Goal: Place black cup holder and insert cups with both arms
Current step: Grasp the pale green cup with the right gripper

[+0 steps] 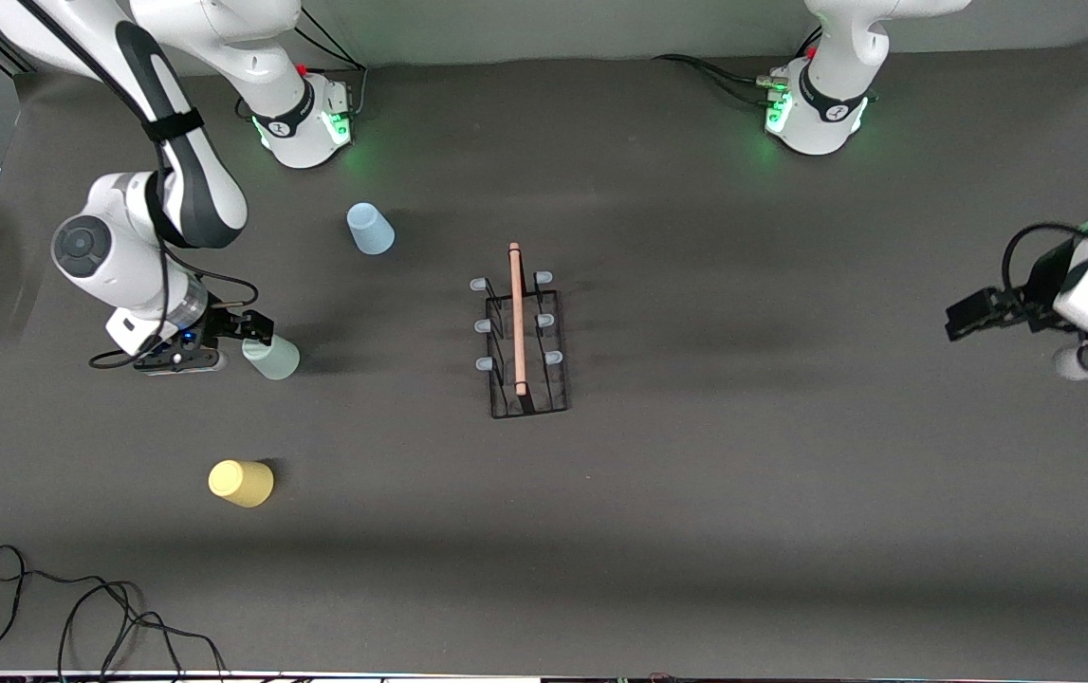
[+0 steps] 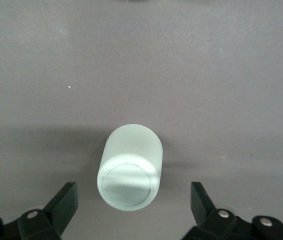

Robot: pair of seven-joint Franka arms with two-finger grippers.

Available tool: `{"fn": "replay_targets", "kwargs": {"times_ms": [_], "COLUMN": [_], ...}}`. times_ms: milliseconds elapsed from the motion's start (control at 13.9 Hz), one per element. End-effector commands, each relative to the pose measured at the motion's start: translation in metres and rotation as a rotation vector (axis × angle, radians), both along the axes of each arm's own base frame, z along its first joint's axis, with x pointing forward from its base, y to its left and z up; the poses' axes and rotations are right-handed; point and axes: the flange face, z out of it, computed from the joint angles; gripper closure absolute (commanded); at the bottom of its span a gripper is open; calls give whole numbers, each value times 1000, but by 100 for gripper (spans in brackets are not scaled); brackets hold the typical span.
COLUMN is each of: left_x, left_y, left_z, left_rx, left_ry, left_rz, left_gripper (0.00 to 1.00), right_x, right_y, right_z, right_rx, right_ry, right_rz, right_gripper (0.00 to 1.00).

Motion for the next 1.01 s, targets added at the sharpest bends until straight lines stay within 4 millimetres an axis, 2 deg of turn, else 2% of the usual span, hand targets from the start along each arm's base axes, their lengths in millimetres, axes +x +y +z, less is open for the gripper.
{"fn": "replay_targets", "kwargs": {"times_ms": [0, 72, 216, 361, 505, 577, 722, 794, 938], "left_x": [-18, -20, -19, -19, -19, -20, -19, -20, -23], "left_y": [15, 18, 18, 19, 19, 18, 20, 30, 33], "left_z": [8, 14, 23, 21, 20, 20, 18, 17, 20], "left_rx": [7, 6, 5, 6, 8, 6, 7, 4, 5], "left_ry": [1, 13, 7, 14, 16, 19, 28, 40, 45], "left_rz": [-38, -46, -54, -91, -120, -132, -139, -120, -119], "left_gripper": [0, 0, 0, 0, 0, 0, 0, 0, 0], "right_x": [-3, -4, -5, -4, -1, 1, 7, 9, 11], "right_y": [2, 4, 3, 3, 4, 6, 8, 16, 49], "right_z": [-19, -22, -30, -29, -8, 13, 71, 101, 150], "right_rx": [-5, -6, -7, -7, -4, 0, 8, 9, -1], "right_ry": [13, 19, 33, 30, 10, 4, 2, 18, 42], "right_rz": [11, 14, 14, 13, 9, 10, -26, -58, -154], "right_gripper": [0, 2, 45, 70, 73, 74, 74, 74, 74]}}
